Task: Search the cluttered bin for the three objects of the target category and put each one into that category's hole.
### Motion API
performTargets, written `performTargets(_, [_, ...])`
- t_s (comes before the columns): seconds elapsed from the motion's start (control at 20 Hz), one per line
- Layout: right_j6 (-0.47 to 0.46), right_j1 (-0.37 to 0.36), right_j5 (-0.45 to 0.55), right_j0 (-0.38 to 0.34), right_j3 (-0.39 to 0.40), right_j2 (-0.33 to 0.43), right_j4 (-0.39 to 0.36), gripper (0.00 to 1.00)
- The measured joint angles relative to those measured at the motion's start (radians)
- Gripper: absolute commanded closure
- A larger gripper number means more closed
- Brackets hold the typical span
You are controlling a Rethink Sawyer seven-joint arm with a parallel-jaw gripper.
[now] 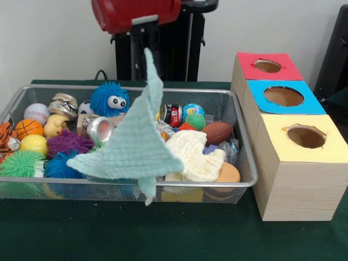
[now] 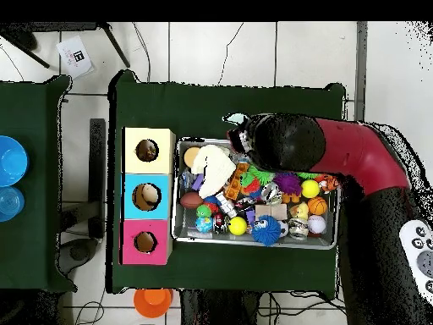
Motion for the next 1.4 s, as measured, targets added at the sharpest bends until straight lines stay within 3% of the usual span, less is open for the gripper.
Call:
performTargets(0.25, [0.000,-0.025,-0.062,-0.016,0.078,0.031,0.078,1.00])
performTargets(0.95, [0.000,-0.034,-0.059,-0.021,0.175,0.039,0.152,1.00])
performTargets(1.2, [0.000,-0.034,-0.029,-0.017,0.202,0.040,0.167,1.00])
performTargets(1.4, [0.000,-0.034,0.049,-0.011,0.218,0.043,0.174,1.00])
